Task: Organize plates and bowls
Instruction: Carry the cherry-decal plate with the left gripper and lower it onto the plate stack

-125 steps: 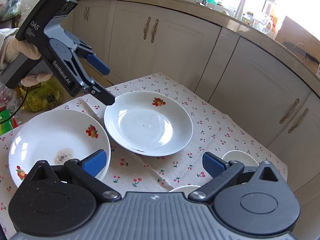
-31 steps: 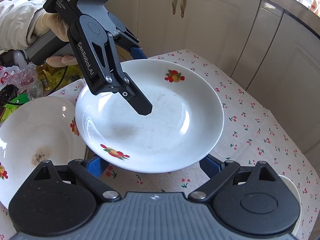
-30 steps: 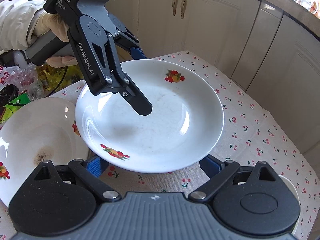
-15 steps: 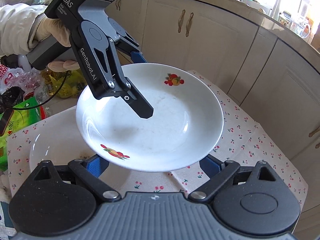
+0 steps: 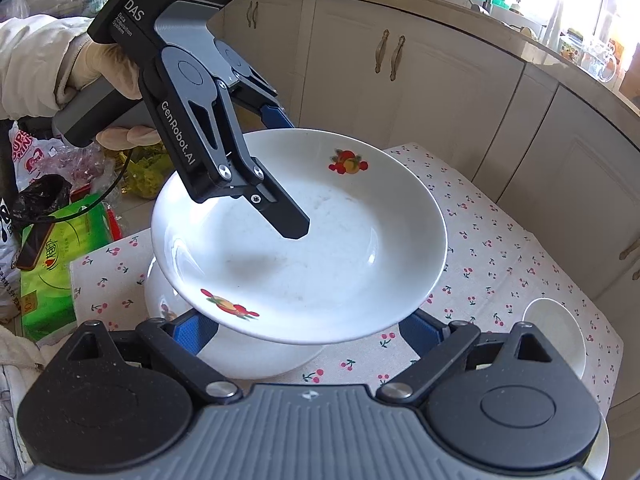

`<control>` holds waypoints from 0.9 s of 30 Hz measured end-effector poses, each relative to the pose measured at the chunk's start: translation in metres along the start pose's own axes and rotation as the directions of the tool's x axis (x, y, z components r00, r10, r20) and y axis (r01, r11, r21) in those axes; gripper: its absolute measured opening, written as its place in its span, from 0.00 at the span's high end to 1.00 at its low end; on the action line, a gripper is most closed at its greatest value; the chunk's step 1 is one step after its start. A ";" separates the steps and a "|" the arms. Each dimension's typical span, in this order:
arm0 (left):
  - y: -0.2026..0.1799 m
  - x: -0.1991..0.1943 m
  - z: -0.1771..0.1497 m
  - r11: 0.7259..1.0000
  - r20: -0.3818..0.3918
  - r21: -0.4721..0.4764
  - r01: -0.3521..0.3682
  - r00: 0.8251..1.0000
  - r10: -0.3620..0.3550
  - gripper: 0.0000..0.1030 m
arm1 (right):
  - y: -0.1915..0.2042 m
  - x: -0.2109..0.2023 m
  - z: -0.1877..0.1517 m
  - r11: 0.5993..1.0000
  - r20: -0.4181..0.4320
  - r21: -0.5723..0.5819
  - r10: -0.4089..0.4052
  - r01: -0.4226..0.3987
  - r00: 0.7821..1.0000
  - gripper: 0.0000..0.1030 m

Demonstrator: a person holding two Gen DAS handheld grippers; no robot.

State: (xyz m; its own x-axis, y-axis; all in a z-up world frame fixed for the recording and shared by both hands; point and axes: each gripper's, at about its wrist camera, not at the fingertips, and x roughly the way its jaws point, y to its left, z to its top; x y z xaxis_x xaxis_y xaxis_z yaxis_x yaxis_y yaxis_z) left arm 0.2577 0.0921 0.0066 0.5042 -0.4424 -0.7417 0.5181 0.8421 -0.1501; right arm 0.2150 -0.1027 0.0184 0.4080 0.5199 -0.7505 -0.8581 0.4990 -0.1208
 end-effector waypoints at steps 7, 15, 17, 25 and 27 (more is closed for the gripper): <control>-0.012 -0.005 -0.023 1.000 0.007 -0.016 0.005 1.000 -0.005 0.04 | 0.020 -0.007 -0.014 1.000 0.009 0.025 0.015 -0.016 1.000 0.05; -0.016 0.001 -0.045 0.999 -0.019 -0.047 0.026 0.999 -0.026 0.04 | 0.036 0.003 -0.032 0.999 -0.022 0.043 0.032 -0.031 0.999 0.05; -0.016 0.004 -0.049 0.998 -0.025 -0.054 0.024 0.999 -0.025 0.04 | 0.038 0.006 -0.034 0.998 -0.031 0.048 0.037 -0.036 0.999 0.05; -0.010 0.013 -0.062 0.996 -0.053 -0.081 0.030 0.998 -0.034 0.04 | 0.046 0.014 -0.037 0.998 -0.053 0.038 0.045 -0.043 0.998 0.05; -0.009 0.015 -0.064 0.996 -0.057 -0.088 0.031 0.998 -0.036 0.04 | 0.047 0.015 -0.036 0.998 -0.058 0.037 0.047 -0.045 0.997 0.05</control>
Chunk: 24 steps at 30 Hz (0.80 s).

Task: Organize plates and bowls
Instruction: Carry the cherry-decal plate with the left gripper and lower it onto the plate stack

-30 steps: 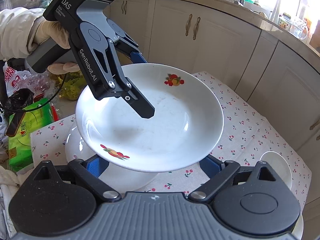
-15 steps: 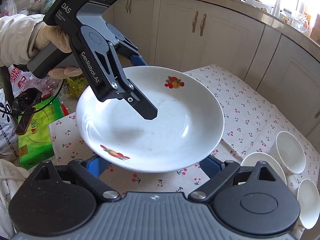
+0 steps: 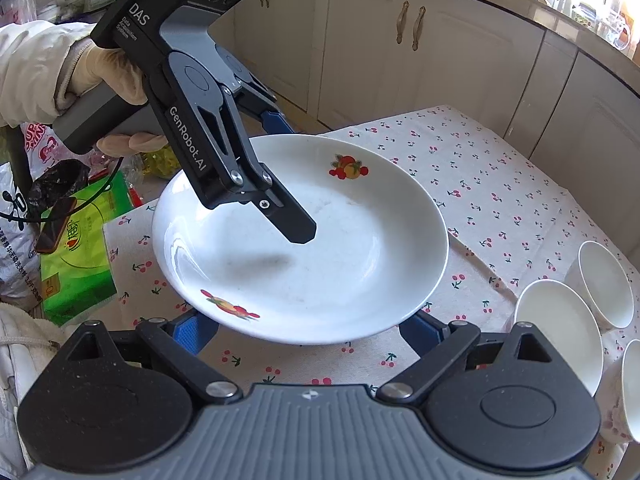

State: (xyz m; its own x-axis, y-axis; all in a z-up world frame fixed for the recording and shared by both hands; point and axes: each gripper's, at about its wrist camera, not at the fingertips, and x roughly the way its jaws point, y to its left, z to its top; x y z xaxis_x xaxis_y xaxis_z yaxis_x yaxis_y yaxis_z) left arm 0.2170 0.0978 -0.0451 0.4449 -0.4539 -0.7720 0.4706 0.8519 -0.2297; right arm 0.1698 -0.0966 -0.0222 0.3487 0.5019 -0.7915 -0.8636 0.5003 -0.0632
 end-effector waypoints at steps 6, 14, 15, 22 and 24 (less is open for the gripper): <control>0.004 0.006 -0.004 1.000 -0.013 -0.023 0.010 1.000 -0.010 0.04 | 0.002 0.008 -0.001 1.000 -0.022 0.005 0.004 -0.004 1.000 0.05; 0.007 0.014 -0.001 1.000 -0.042 -0.012 0.004 0.999 -0.005 0.04 | -0.001 0.009 0.000 1.000 -0.029 0.027 0.011 -0.011 1.000 0.05; 0.007 0.015 0.000 1.000 -0.047 -0.014 0.003 0.999 -0.003 0.04 | -0.002 0.009 0.000 0.999 -0.028 0.032 0.015 -0.014 0.999 0.05; 0.012 0.019 0.002 1.000 -0.070 -0.011 -0.003 0.998 0.003 0.04 | -0.005 0.007 0.000 0.998 -0.014 0.051 0.022 -0.022 1.000 0.05; 0.013 0.019 0.003 1.000 -0.079 -0.002 -0.017 0.997 0.017 0.04 | -0.007 0.007 0.000 0.998 -0.011 0.058 0.023 -0.022 1.000 0.05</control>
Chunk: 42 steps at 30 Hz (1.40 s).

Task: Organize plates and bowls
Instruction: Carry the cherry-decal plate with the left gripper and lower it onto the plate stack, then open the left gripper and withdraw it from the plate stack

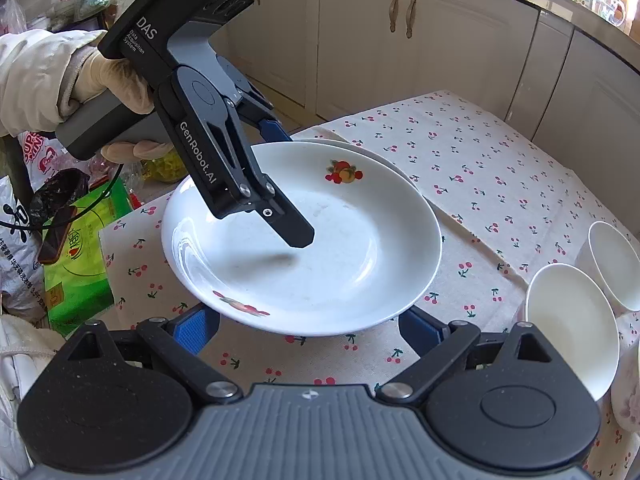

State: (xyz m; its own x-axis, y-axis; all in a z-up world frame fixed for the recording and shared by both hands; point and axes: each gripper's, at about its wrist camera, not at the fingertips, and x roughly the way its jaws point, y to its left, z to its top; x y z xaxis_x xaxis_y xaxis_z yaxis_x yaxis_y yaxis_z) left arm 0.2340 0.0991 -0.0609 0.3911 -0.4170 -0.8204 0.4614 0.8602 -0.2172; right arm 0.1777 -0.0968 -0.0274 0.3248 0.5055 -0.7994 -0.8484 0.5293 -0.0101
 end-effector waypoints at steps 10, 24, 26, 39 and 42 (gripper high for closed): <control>0.003 0.000 0.001 1.000 -0.053 0.012 -0.011 0.999 0.012 0.04 | -0.004 0.004 0.000 1.000 0.010 0.019 0.015 -0.015 1.000 0.05; 0.007 -0.016 -0.004 1.000 -0.046 0.001 -0.010 0.999 0.010 0.05 | 0.002 0.002 0.006 1.000 0.047 -0.011 0.025 -0.025 0.999 0.05; 0.008 -0.018 -0.005 1.000 -0.043 -0.003 -0.008 0.999 0.008 0.05 | 0.002 0.001 0.006 1.000 0.053 -0.008 0.023 -0.023 0.998 0.04; 0.008 -0.027 -0.008 1.000 -0.026 -0.020 -0.021 0.999 0.020 0.04 | 0.003 -0.009 0.002 1.000 0.083 0.015 -0.015 0.013 0.996 0.03; 0.007 -0.030 -0.011 0.999 -0.019 -0.018 -0.040 0.999 0.040 0.04 | 0.005 -0.010 -0.001 0.997 0.085 0.022 -0.073 0.071 0.994 0.00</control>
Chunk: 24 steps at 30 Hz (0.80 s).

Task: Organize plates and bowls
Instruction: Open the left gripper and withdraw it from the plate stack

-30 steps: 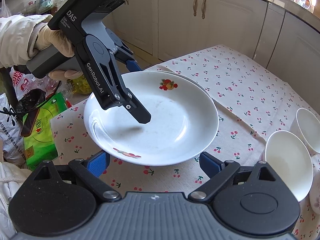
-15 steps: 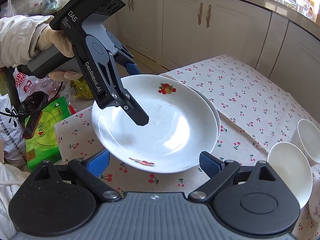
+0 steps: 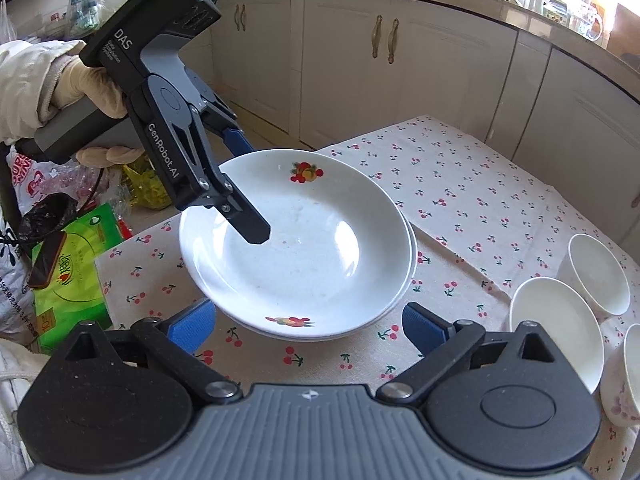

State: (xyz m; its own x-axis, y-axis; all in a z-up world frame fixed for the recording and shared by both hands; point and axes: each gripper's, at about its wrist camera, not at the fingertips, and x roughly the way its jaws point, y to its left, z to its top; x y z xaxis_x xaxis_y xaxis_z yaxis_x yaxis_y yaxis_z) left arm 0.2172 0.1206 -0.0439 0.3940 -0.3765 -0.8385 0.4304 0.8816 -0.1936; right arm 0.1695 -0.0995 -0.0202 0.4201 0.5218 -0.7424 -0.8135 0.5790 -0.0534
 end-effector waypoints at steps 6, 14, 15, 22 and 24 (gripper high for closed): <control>-0.001 -0.002 -0.010 0.999 0.017 0.016 -0.049 0.999 0.049 0.04 | 0.005 0.001 -0.013 0.991 -0.014 0.015 -0.136 0.136 0.991 0.00; -0.028 -0.023 -0.020 0.988 0.169 0.082 -0.131 0.979 0.115 0.03 | 0.005 -0.021 -0.032 0.962 0.040 0.124 -0.251 0.244 0.967 0.00; -0.033 -0.026 -0.022 0.987 0.193 0.088 -0.136 0.974 0.117 0.03 | 0.005 -0.023 -0.034 0.953 0.043 0.140 -0.278 0.270 0.960 0.00; -0.074 -0.026 -0.027 0.984 0.293 0.111 -0.139 0.951 0.101 0.02 | 0.000 -0.043 -0.055 0.870 0.075 0.279 -0.442 0.407 0.894 0.00; -0.084 -0.020 -0.024 0.983 0.282 0.134 -0.127 0.956 0.085 0.02 | -0.006 -0.045 -0.061 0.851 0.064 0.303 -0.467 0.429 0.882 0.00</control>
State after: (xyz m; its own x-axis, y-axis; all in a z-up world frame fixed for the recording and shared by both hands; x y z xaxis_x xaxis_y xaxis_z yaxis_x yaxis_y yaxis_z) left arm 0.1538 0.0611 -0.0227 0.6423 -0.3654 -0.6738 0.4819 0.8761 -0.0159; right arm 0.1308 -0.1651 -0.0271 0.7765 0.2298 -0.5867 -0.3902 0.9065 -0.1612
